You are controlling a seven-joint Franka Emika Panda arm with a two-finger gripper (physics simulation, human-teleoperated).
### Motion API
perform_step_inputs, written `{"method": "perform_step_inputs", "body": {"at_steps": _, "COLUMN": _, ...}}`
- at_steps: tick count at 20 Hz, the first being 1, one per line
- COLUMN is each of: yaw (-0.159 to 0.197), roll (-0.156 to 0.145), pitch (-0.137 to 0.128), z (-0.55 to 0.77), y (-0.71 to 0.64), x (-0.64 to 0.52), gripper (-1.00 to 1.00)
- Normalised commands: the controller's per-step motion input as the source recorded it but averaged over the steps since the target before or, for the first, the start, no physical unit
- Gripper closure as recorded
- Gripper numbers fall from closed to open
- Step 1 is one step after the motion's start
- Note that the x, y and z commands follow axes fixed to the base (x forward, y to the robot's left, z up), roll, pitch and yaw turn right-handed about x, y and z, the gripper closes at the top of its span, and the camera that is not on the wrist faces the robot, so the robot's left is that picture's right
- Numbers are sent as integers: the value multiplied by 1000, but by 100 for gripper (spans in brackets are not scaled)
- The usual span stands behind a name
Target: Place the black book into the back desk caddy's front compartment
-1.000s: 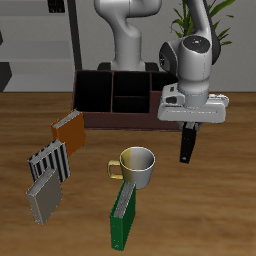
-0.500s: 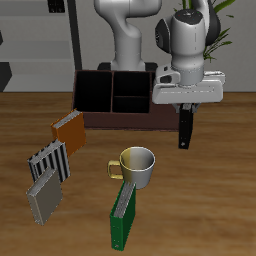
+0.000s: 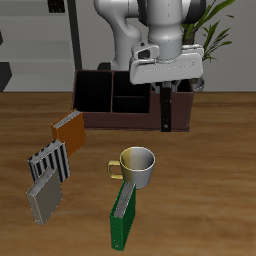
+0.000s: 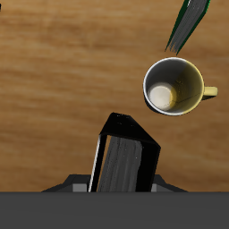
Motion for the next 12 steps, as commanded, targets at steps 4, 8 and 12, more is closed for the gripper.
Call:
{"method": "perform_step_inputs", "body": {"at_steps": 4, "yaw": 152, "roll": -60, "pitch": -69, "z": 375, "y": -559, "x": 36, "gripper": 100}}
{"method": "perform_step_inputs", "body": {"at_steps": 8, "yaw": 54, "roll": -47, "pitch": 1, "z": 137, "y": -518, "x": -128, "gripper": 100}}
{"method": "perform_step_inputs", "body": {"at_steps": 12, "yaw": 24, "roll": -30, "pitch": -4, "z": 149, "y": -545, "x": -275, "gripper": 100}}
